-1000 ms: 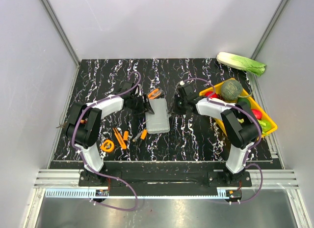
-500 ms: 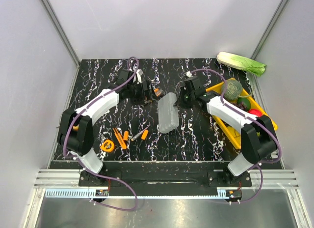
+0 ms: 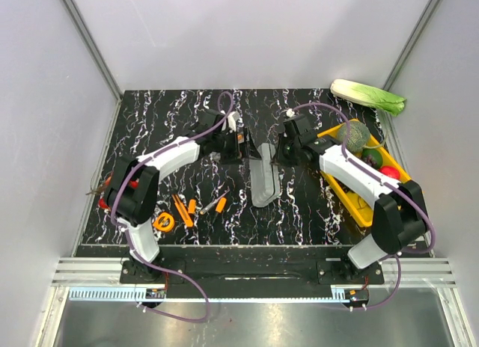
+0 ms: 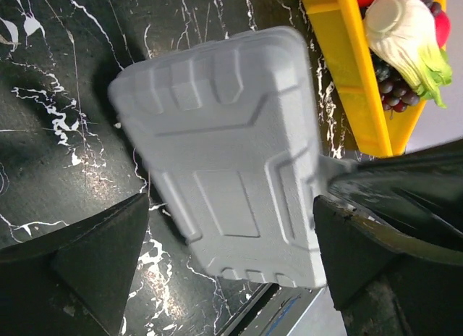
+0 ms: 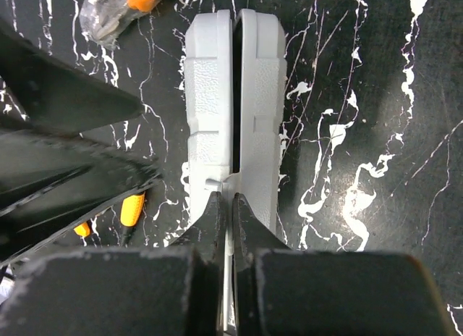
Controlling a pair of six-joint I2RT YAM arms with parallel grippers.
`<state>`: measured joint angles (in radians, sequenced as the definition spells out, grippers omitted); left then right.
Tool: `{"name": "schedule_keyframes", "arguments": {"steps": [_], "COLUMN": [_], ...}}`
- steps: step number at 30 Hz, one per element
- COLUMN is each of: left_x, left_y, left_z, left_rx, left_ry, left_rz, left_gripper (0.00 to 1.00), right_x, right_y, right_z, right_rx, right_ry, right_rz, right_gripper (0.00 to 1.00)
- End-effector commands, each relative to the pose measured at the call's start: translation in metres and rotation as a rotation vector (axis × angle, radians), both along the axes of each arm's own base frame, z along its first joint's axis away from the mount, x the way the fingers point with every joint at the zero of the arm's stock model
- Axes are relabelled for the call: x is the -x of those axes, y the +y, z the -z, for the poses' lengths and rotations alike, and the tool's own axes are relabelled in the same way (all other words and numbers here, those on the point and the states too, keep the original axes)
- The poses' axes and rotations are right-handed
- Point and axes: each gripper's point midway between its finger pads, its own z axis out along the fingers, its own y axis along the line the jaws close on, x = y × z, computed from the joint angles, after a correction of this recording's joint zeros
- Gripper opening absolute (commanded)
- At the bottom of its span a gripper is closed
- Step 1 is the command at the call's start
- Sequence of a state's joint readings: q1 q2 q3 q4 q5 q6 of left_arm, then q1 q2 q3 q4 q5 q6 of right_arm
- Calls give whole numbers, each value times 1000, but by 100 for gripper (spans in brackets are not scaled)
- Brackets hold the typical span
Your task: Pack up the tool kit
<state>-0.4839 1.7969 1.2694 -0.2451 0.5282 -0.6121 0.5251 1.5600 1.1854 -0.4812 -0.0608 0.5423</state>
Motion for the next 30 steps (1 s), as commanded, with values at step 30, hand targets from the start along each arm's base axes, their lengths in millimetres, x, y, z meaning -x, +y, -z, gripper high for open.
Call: {"name": "schedule_keyframes", "arguments": {"steps": [30], "left_x": [-6], "left_y": [68], "left_z": [32], "left_rx": [-425], "left_ry": [-26], "left_rz": [-136], "left_gripper": [99], "right_x": [-10], "right_y": [-70], "right_z": [15], "right_rx": [176], "right_ry": [-77], "right_rz": [160], "right_gripper": [15]}}
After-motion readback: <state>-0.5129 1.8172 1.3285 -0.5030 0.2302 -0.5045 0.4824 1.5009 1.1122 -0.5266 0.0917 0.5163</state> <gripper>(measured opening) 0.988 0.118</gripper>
